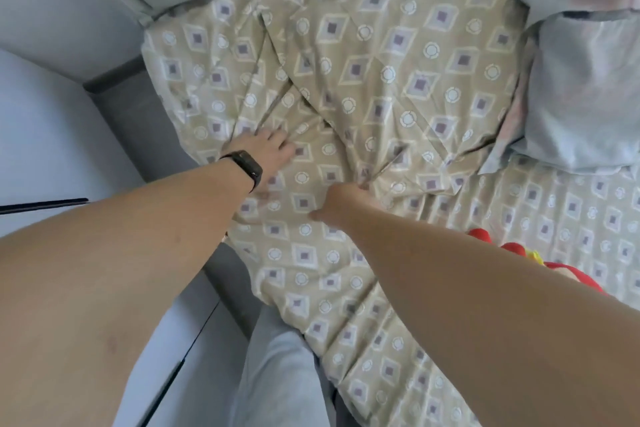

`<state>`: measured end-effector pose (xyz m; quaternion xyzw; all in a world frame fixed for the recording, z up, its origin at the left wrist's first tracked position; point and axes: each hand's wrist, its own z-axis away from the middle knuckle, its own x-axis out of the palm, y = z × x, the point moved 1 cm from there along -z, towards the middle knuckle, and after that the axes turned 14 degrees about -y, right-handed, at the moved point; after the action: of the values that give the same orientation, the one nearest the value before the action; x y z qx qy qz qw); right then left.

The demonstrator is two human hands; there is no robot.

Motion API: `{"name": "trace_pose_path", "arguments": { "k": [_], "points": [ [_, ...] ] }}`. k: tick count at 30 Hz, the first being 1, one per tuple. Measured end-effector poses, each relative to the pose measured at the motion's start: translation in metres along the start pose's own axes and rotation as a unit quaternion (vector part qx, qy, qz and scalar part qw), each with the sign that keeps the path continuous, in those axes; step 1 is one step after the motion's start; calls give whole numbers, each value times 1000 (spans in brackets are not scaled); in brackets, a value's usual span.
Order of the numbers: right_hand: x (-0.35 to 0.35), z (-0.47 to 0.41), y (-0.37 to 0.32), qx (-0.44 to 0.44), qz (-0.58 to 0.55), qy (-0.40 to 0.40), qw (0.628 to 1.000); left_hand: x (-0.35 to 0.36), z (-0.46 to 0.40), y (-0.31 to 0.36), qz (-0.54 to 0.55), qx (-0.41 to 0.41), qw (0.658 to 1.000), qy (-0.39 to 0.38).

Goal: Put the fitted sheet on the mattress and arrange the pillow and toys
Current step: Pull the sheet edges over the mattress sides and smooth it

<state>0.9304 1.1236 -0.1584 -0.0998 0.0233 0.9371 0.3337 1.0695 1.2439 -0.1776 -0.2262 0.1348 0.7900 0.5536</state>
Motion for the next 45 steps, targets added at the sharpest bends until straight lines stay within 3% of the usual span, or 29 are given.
{"name": "trace_pose_path", "arguments": {
  "k": [4,9,16,21,25,27,30,35,40,45],
  "points": [
    [20,-23,-9,5,1,84,996,13,-16,-7,23,63,997,39],
    [31,-5,-2,-43,-2,116,992,22,-11,-23,101,125,985,68],
    [15,-1,-49,-121,-75,118,983,6,2,-73,22,23,999,28],
    [15,-2,-76,-185,-20,58,981,-10,11,-80,-26,-69,997,10],
    [32,-3,-22,-106,-39,71,991,-13,10,-40,-88,-107,990,-15],
    [32,-5,19,-43,-43,77,995,-12,12,-17,-59,-105,993,9],
    [35,-2,62,-6,-19,81,997,-4,10,28,13,-15,998,60],
    [53,-5,56,1,-4,51,999,14,5,86,-10,154,986,55],
    [61,-18,51,-6,-20,111,994,21,-8,85,-90,181,978,49],
    [72,-17,50,-36,26,78,996,24,-6,83,-59,161,985,-25]
  ]
}}
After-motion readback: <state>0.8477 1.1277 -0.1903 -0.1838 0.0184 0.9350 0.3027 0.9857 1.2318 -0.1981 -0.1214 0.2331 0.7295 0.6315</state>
